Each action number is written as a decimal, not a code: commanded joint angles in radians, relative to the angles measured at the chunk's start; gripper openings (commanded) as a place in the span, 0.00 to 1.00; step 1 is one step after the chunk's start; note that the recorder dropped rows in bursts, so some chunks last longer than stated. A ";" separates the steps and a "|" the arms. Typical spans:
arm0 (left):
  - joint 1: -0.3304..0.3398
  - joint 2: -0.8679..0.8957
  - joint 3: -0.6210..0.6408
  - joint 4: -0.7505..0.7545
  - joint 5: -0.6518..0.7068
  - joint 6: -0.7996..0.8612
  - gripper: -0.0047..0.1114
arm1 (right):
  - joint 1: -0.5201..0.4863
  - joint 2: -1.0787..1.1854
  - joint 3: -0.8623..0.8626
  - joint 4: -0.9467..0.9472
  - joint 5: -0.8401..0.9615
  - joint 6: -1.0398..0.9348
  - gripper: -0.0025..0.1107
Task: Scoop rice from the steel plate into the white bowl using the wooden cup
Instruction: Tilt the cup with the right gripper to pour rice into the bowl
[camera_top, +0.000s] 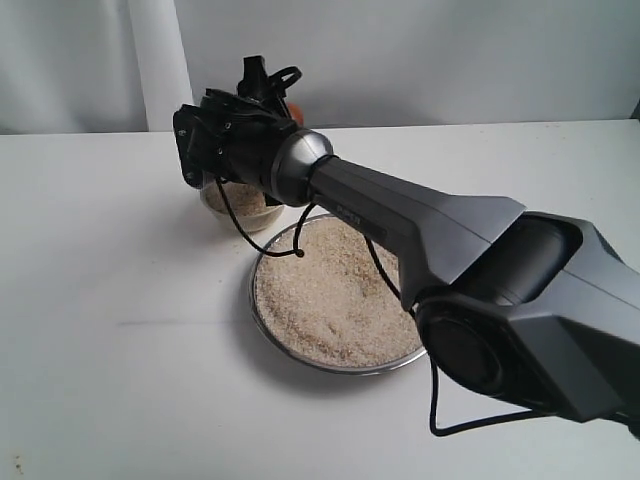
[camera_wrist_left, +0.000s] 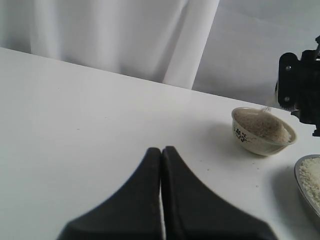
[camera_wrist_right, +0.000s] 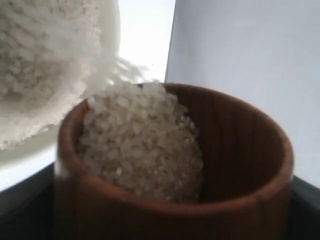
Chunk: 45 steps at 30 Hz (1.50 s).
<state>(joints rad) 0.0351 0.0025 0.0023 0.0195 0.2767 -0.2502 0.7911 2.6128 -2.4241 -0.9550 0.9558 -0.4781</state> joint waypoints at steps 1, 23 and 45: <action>-0.005 -0.003 -0.002 -0.002 -0.010 -0.004 0.04 | -0.001 -0.012 0.007 -0.074 0.010 -0.035 0.02; -0.005 -0.003 -0.002 -0.002 -0.010 -0.004 0.04 | -0.001 -0.026 0.057 -0.192 -0.028 -0.177 0.02; -0.005 -0.003 -0.002 -0.002 -0.010 -0.004 0.04 | -0.001 -0.026 0.057 -0.273 -0.107 -0.251 0.02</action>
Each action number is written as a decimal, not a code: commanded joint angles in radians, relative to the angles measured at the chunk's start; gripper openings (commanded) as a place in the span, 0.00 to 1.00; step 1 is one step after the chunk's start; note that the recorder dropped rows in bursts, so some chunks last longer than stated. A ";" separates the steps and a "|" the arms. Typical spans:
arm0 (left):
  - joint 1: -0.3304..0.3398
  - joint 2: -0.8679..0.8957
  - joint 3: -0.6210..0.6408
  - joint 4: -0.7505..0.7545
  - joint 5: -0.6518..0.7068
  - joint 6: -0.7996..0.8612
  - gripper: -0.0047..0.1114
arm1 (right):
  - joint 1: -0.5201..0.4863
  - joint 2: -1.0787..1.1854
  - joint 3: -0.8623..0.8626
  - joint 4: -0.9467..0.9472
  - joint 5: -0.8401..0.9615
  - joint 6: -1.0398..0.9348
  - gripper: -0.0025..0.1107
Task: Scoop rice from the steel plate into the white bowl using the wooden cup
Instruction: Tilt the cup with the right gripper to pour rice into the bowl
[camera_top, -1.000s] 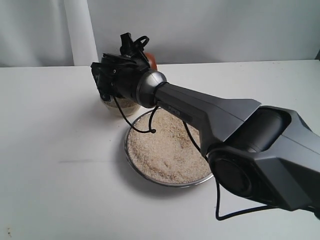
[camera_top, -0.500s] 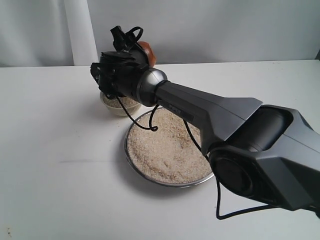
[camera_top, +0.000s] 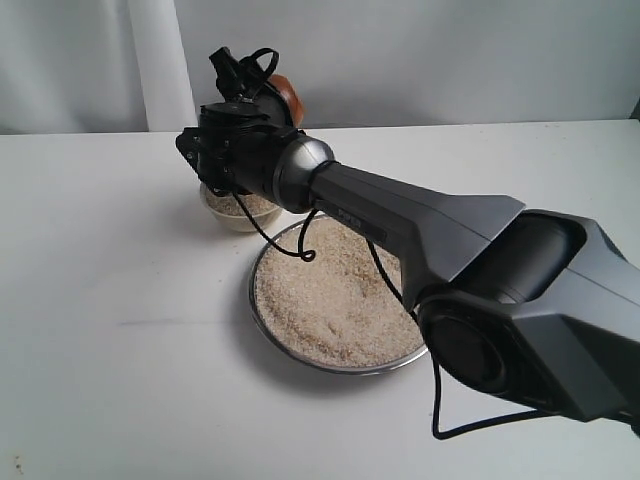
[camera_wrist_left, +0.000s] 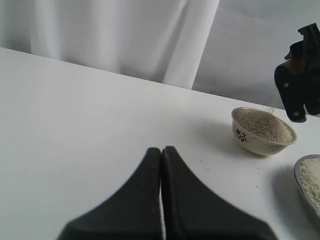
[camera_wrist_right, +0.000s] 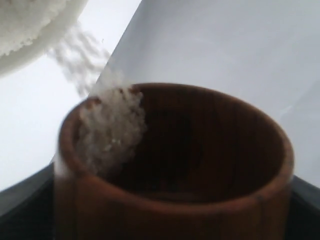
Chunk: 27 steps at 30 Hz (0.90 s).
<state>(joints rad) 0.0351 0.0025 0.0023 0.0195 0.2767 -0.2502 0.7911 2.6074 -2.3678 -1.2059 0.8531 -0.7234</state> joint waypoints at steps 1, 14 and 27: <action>-0.005 -0.003 -0.002 -0.002 -0.010 -0.004 0.04 | -0.001 -0.020 0.000 -0.022 -0.003 -0.008 0.02; -0.005 -0.003 -0.002 -0.002 -0.010 -0.004 0.04 | 0.001 -0.128 0.114 -0.024 0.001 -0.059 0.02; -0.005 -0.003 -0.002 -0.002 -0.010 -0.004 0.04 | -0.003 -0.113 0.114 -0.096 -0.036 -0.050 0.02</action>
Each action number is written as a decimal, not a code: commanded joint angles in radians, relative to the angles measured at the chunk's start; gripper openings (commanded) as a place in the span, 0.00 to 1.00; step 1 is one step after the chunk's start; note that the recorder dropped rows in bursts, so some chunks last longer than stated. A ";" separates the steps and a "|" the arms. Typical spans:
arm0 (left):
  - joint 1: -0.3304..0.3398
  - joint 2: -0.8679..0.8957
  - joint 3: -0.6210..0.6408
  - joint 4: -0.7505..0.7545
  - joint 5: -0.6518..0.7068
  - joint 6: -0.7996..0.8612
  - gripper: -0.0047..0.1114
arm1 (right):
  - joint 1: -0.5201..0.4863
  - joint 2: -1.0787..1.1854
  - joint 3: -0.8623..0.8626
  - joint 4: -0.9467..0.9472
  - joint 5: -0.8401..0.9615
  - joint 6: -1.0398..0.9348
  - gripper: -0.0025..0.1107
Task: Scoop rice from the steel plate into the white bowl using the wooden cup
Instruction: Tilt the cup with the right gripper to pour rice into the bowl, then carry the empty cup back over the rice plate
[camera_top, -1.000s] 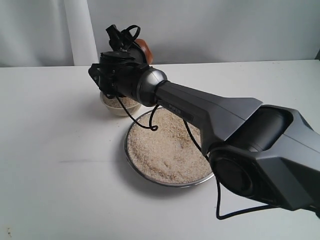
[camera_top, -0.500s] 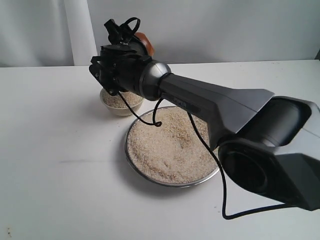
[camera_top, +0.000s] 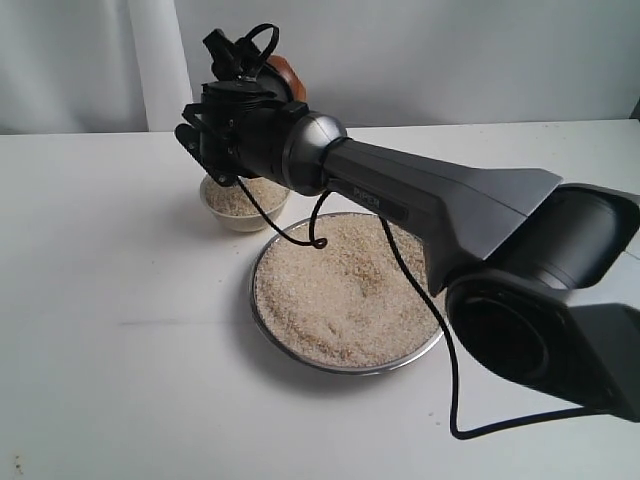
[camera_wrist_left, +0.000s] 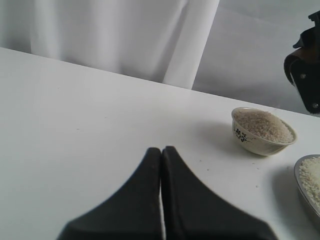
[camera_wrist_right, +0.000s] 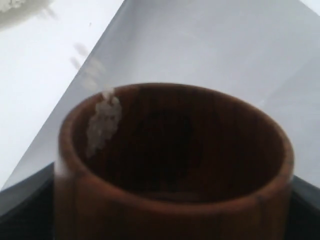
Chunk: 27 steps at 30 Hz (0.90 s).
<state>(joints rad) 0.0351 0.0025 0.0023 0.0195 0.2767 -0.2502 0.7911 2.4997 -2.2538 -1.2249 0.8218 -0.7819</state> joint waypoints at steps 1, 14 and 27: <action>-0.005 -0.003 -0.002 -0.002 -0.010 -0.004 0.04 | -0.003 -0.006 0.000 -0.100 -0.002 0.028 0.02; -0.005 -0.003 -0.002 -0.002 -0.010 -0.004 0.04 | 0.001 -0.016 0.000 0.120 0.051 0.238 0.02; -0.005 -0.003 -0.002 -0.002 -0.010 -0.004 0.04 | -0.025 -0.153 0.000 0.563 0.203 0.313 0.02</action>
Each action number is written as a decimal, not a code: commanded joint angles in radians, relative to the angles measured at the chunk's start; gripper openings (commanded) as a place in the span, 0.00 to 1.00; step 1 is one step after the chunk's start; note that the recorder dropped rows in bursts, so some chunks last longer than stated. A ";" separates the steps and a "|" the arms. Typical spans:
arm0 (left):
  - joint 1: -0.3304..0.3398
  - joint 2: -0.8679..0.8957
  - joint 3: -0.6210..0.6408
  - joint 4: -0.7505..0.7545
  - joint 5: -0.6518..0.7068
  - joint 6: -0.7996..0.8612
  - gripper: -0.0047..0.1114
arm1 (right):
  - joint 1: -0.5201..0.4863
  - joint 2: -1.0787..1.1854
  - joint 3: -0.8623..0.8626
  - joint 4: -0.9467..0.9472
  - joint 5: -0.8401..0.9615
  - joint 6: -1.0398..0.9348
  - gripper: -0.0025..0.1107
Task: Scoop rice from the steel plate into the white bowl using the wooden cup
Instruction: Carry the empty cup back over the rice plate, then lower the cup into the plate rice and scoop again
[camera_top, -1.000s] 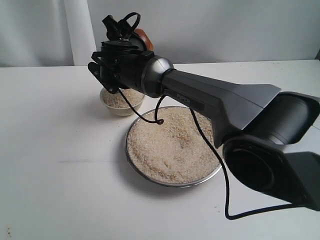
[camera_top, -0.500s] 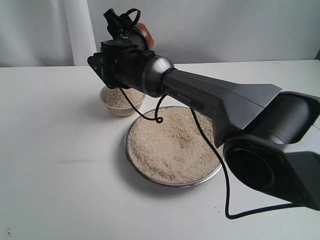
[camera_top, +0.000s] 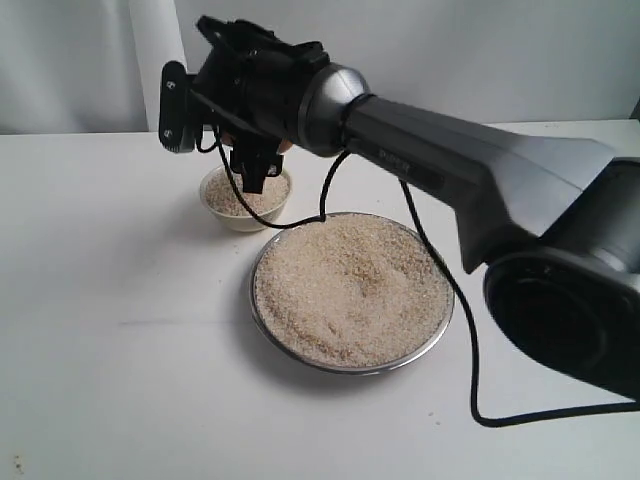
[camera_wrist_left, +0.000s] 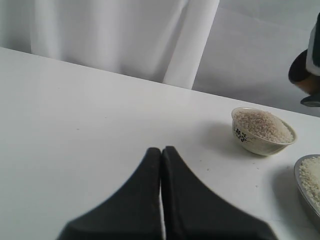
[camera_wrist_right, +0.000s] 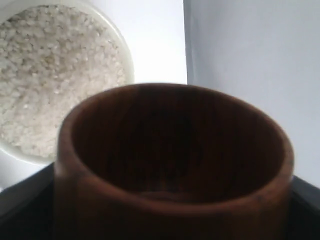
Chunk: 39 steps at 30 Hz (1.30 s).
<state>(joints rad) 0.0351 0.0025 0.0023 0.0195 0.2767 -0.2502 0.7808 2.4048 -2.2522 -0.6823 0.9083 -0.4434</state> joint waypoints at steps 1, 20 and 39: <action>-0.005 -0.003 -0.002 -0.002 -0.010 -0.004 0.04 | -0.017 -0.068 -0.002 0.022 0.169 -0.052 0.02; -0.005 -0.003 -0.002 -0.002 -0.010 -0.004 0.04 | -0.096 -0.132 0.256 0.227 0.313 -0.189 0.02; -0.005 -0.003 -0.002 -0.002 -0.010 -0.004 0.04 | -0.093 -0.074 0.488 0.087 0.313 -0.219 0.02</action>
<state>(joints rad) 0.0351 0.0025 0.0023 0.0195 0.2748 -0.2502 0.6879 2.3086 -1.7651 -0.5793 1.2190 -0.6533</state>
